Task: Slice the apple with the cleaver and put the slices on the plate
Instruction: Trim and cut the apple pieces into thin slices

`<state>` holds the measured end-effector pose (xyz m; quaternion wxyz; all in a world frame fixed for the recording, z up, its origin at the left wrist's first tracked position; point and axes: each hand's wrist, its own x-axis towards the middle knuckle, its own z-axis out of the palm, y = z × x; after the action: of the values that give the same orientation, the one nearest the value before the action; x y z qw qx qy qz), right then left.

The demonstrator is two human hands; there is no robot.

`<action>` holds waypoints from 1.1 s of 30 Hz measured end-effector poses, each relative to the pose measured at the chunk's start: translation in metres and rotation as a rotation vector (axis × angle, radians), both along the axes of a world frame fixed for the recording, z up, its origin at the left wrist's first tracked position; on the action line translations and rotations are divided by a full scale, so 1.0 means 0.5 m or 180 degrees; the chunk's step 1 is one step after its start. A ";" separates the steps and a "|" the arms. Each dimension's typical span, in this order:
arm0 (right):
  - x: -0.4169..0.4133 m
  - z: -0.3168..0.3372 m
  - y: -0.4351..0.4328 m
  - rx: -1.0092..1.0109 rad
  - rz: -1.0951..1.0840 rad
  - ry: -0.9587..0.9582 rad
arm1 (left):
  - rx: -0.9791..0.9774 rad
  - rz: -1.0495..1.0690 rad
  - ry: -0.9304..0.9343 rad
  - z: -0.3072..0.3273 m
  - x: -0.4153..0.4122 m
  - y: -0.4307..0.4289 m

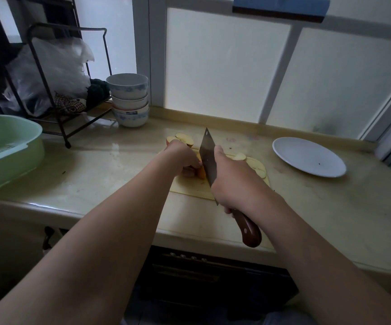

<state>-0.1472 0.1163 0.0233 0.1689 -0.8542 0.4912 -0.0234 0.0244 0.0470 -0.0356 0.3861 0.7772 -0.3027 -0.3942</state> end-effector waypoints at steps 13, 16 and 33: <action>0.024 0.008 -0.025 0.0010 0.0065 0.0022 | -0.0070 0.0013 0.0007 0.000 0.004 -0.003; 0.026 0.008 -0.029 -0.0004 0.0095 0.0047 | -0.0052 0.0027 -0.0025 -0.001 0.004 -0.005; 0.052 -0.018 -0.078 0.0414 -0.0011 -0.0292 | -0.0252 -0.0040 0.0150 -0.003 -0.003 0.011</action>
<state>-0.1210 0.0775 0.0145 0.2463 -0.8386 0.4850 -0.0308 0.0231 0.0525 -0.0369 0.4210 0.7499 -0.3138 -0.4024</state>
